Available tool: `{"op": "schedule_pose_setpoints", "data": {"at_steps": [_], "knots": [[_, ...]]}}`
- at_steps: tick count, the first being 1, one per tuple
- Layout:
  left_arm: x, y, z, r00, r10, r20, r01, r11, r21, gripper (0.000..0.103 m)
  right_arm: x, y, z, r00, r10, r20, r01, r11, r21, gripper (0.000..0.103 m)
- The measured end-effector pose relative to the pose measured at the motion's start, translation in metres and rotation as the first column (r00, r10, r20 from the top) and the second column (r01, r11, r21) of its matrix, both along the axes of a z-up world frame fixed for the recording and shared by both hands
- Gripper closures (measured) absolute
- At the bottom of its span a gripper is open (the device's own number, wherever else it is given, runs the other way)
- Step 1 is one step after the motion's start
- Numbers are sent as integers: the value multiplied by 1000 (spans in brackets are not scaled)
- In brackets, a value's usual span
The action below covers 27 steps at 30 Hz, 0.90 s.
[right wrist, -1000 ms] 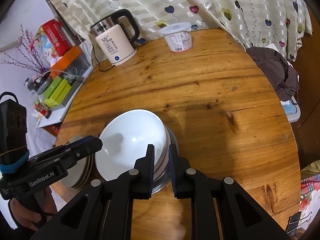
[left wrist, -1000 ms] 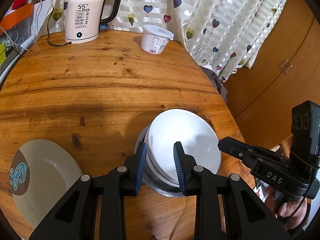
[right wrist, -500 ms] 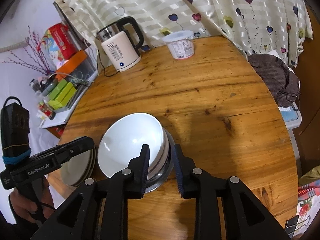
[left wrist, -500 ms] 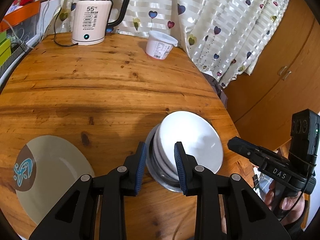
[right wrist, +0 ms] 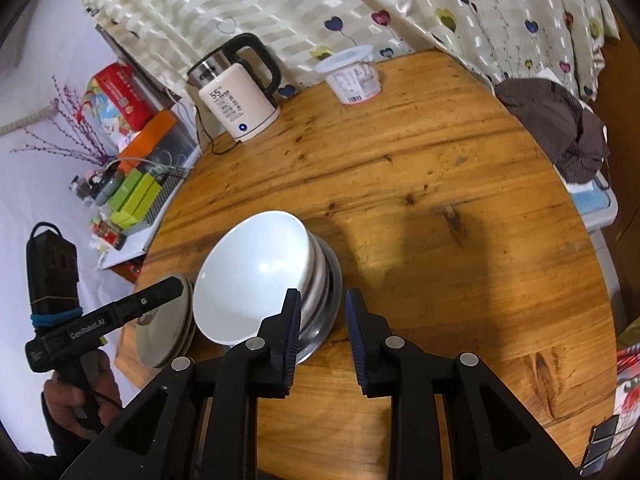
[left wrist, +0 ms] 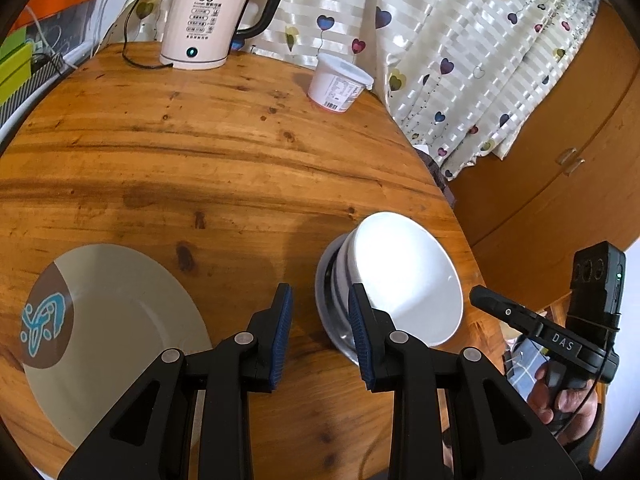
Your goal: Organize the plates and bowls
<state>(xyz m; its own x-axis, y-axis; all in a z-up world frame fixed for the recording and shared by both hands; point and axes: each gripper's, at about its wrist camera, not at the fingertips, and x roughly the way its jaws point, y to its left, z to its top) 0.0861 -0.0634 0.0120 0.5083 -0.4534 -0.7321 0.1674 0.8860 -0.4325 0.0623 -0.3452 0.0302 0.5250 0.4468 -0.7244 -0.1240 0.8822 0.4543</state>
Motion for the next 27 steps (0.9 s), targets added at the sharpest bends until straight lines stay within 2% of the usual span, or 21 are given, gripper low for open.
{"op": "schedule_pose_setpoints", "data": {"at_steps": [6, 17, 27], "knots": [[3, 4, -10, 999, 1, -37, -2, 1000, -17, 73, 4, -8, -16, 998, -16, -64, 19, 999, 48, 79], [12, 4, -26, 995, -11, -100, 8, 999, -33, 73, 12, -13, -36, 993, -1, -115, 16, 991, 132, 79], [16, 0, -34, 992, -44, -122, 37, 998, -54, 73, 17, -15, -47, 990, 38, -133, -11, 981, 193, 80]]}}
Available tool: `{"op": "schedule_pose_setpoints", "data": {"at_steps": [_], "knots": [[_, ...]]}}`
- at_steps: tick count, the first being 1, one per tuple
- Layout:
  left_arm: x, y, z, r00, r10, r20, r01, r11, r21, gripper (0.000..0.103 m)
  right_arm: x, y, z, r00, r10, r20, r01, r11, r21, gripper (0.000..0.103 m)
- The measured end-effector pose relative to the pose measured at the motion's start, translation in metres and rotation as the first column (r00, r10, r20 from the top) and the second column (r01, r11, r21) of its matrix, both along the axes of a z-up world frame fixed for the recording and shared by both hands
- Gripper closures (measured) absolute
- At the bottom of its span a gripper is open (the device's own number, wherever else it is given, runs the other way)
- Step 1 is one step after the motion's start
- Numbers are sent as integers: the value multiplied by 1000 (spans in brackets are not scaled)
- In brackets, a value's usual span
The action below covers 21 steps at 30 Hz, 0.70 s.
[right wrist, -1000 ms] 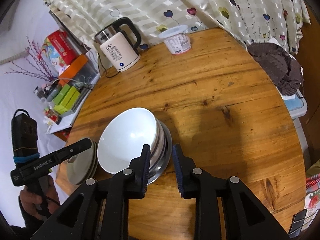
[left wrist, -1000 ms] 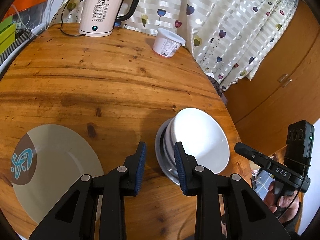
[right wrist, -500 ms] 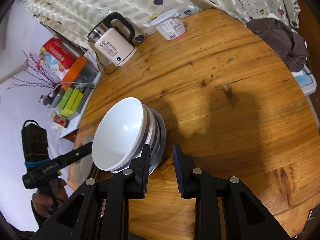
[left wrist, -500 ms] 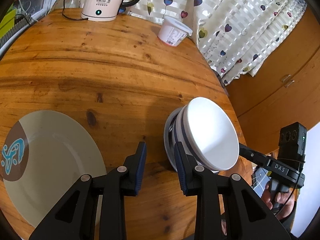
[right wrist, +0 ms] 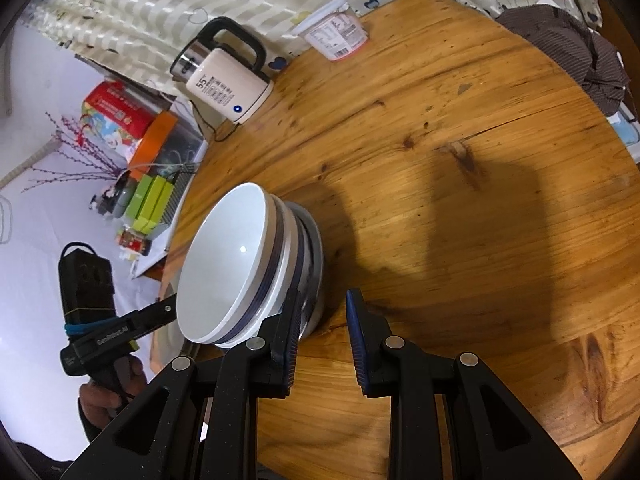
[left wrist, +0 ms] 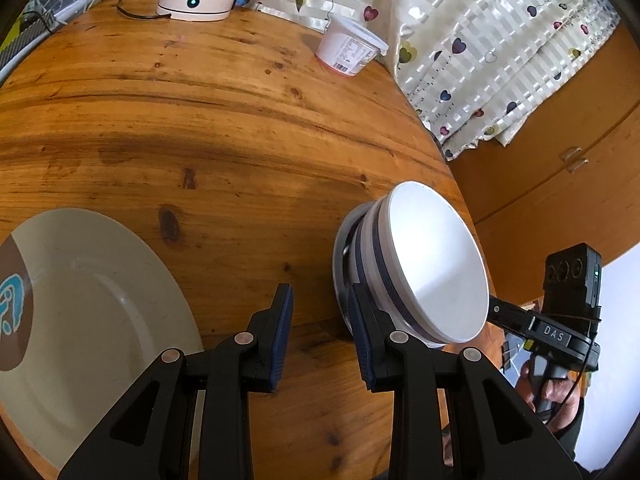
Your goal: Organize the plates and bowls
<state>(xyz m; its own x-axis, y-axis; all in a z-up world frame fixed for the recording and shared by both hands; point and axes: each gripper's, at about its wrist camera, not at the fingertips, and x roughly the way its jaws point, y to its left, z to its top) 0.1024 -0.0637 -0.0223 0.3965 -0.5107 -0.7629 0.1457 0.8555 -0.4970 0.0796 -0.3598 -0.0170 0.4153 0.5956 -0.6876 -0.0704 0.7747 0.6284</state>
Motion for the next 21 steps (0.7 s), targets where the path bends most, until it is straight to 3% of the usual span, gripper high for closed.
{"op": "schedule_pose_setpoints", "data": {"at_steps": [4, 14, 21], "knots": [[2, -2, -2, 1000, -13, -10, 13, 1000, -15, 73, 1, 0, -2, 1000, 3, -5, -3, 1000, 8, 80], [7, -3, -6, 999, -30, -15, 30, 999, -25, 74, 3, 1, -4, 999, 33, -2, -33, 998, 60, 95], [8, -4, -6, 997, -71, -11, 70, 995, -65, 87, 5, 0, -4, 999, 35, 2, -35, 997, 63, 95]]}}
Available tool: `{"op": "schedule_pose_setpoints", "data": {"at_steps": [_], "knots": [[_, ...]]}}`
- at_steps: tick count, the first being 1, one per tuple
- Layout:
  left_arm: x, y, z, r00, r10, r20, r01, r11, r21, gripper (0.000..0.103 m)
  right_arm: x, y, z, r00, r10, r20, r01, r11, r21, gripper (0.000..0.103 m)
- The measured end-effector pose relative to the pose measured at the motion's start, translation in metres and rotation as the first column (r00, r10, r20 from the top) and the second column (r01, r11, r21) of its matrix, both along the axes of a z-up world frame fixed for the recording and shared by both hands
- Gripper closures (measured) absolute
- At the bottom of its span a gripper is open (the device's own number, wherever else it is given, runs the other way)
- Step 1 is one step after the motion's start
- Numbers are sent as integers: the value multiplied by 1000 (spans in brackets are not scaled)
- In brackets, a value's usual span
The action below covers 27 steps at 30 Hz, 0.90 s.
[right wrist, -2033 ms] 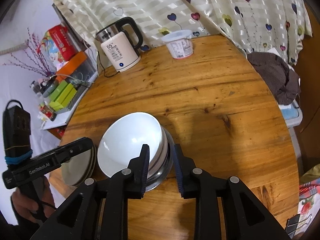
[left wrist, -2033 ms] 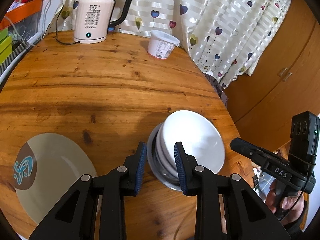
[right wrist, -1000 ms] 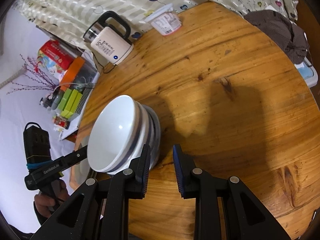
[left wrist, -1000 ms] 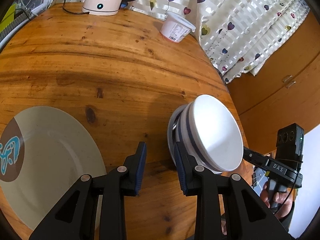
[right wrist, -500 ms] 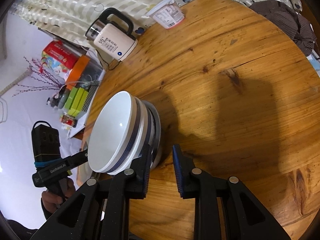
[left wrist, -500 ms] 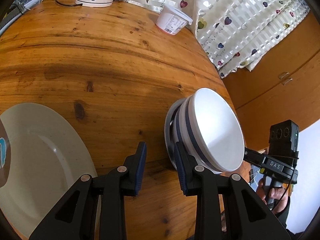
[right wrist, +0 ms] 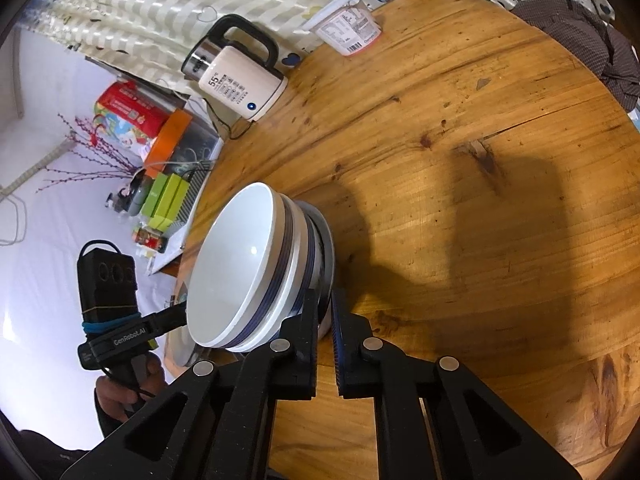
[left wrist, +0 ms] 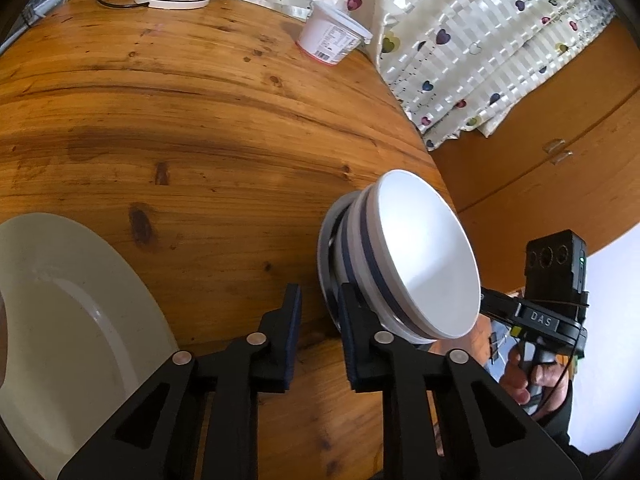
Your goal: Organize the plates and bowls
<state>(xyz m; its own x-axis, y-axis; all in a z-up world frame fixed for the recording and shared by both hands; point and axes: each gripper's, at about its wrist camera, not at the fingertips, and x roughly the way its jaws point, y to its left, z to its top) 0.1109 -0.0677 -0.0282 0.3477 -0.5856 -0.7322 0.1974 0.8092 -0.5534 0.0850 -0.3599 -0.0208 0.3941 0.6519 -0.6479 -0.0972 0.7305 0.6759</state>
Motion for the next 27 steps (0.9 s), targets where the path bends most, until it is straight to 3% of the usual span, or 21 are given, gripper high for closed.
{"op": "schedule_pose_setpoints", "data": {"at_steps": [4, 19, 27], "knots": [[0, -2, 1, 1000, -20, 8, 20, 1000, -17, 95, 0, 0, 0, 1000, 1, 0, -1, 1000, -1, 95], [7, 4, -5, 999, -47, -9, 46, 995, -92, 95, 1, -1, 1, 1000, -4, 4, 4, 1000, -8, 96], [6, 3, -5, 999, -43, -2, 43, 996, -82, 96, 0, -1, 1, 1000, -7, 4, 7, 1000, -12, 96]]}}
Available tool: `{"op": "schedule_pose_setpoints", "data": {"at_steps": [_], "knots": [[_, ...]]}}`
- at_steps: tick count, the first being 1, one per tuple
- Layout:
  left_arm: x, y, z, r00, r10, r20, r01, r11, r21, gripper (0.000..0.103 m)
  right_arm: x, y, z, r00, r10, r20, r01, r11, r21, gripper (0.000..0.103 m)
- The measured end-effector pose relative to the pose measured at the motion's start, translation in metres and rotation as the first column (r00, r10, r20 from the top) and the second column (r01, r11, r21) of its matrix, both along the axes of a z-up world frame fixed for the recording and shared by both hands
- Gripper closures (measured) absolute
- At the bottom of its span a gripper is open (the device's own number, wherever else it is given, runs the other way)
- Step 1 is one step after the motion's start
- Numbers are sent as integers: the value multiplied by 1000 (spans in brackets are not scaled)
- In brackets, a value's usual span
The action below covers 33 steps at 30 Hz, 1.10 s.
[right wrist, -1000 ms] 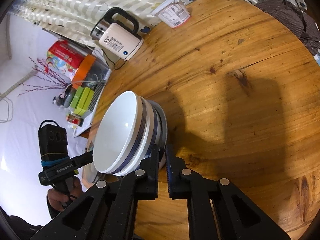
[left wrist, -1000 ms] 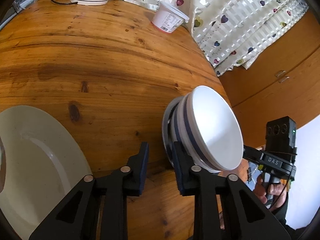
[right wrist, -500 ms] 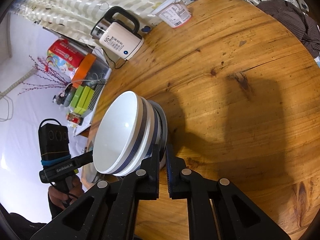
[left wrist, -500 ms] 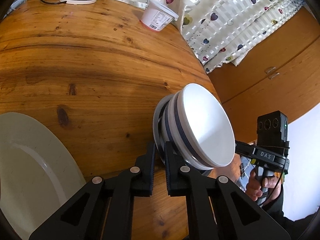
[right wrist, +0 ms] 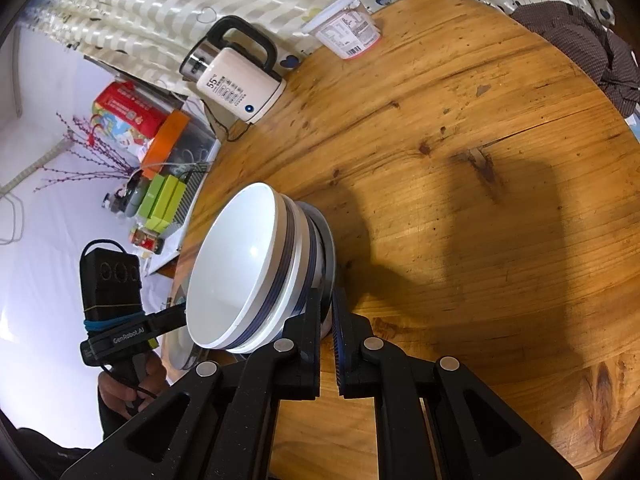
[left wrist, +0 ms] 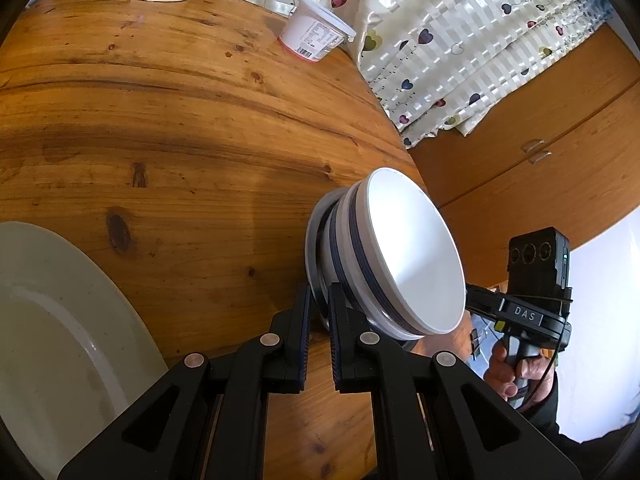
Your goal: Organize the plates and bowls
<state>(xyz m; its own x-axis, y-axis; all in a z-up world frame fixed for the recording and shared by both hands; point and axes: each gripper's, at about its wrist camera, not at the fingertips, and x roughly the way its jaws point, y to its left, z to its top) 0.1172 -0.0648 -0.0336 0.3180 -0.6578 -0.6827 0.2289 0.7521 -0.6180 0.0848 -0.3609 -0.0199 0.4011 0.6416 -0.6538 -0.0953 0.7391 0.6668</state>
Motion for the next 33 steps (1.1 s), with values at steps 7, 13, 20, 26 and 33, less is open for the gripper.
{"op": "schedule_pose_setpoints", "data": {"at_steps": [7, 13, 20, 26, 33], "knots": [[-1, -4, 1, 1000, 5, 1, -5, 1000, 17, 96, 2, 0, 2, 1000, 2, 3, -2, 1000, -15, 96], [-1, -3, 5, 1000, 8, 11, -8, 1000, 15, 96, 3, 1, 4, 1000, 5, 9, -5, 1000, -16, 96], [-2, -1, 8, 1000, 11, 19, -12, 1000, 18, 96, 4, 1, 7, 1000, 4, 15, -4, 1000, -17, 96], [-3, 0, 10, 1000, 14, 24, -14, 1000, 21, 96, 3, 2, 8, 1000, 5, 16, -5, 1000, -17, 96], [-6, 2, 15, 999, 19, 34, -20, 1000, 23, 96, 2, 6, 17, 1000, 9, 26, -8, 1000, -18, 96]]}}
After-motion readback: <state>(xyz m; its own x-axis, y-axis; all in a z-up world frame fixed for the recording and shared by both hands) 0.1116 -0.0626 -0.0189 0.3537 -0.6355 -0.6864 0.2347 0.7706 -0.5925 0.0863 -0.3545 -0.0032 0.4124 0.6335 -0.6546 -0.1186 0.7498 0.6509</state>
